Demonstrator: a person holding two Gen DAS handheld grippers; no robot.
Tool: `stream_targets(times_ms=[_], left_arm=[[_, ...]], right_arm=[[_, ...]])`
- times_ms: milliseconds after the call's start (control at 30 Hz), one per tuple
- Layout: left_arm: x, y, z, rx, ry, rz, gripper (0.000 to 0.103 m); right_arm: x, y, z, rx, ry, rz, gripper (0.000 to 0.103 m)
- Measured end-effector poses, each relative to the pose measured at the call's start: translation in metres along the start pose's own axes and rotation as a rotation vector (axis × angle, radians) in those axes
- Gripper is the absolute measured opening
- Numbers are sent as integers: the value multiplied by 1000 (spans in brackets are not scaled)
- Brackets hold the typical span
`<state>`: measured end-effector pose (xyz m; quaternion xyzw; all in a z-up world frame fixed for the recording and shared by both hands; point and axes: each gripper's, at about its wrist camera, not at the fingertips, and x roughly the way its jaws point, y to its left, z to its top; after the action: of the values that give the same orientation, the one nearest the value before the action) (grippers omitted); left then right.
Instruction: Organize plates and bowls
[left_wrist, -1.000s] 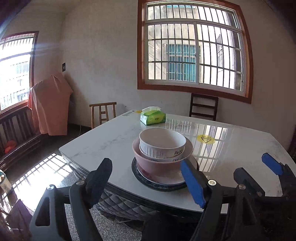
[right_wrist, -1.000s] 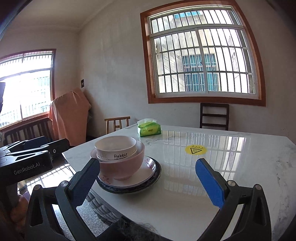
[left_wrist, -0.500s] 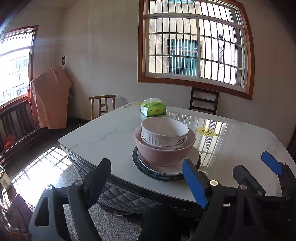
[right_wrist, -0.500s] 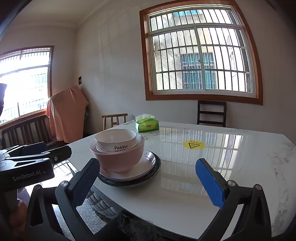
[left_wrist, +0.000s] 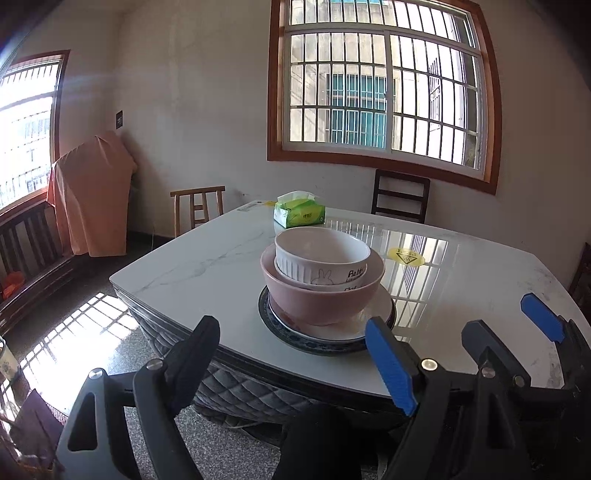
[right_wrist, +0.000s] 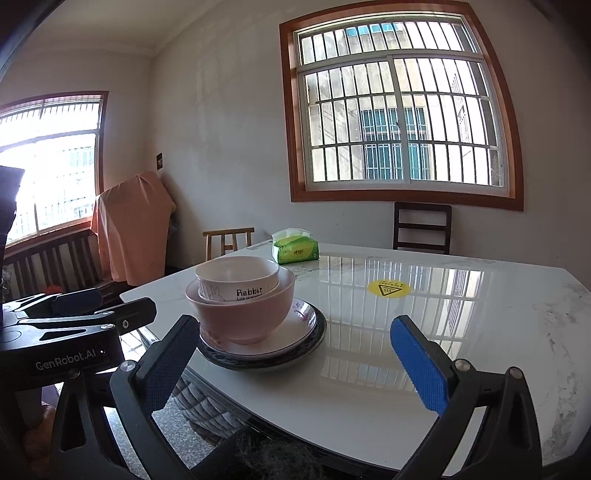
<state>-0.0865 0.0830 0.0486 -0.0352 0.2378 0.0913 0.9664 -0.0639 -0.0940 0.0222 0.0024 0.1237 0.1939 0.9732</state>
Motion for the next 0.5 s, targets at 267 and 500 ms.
stream_targets(times_ms=[267, 500], left_arm=[[0, 4, -2, -13, 7, -10, 84], [3, 7, -3, -30, 17, -16, 92]], right_arm=[[0, 1, -1, -4, 1, -5, 103], [0, 2, 0, -4, 3, -6, 103]])
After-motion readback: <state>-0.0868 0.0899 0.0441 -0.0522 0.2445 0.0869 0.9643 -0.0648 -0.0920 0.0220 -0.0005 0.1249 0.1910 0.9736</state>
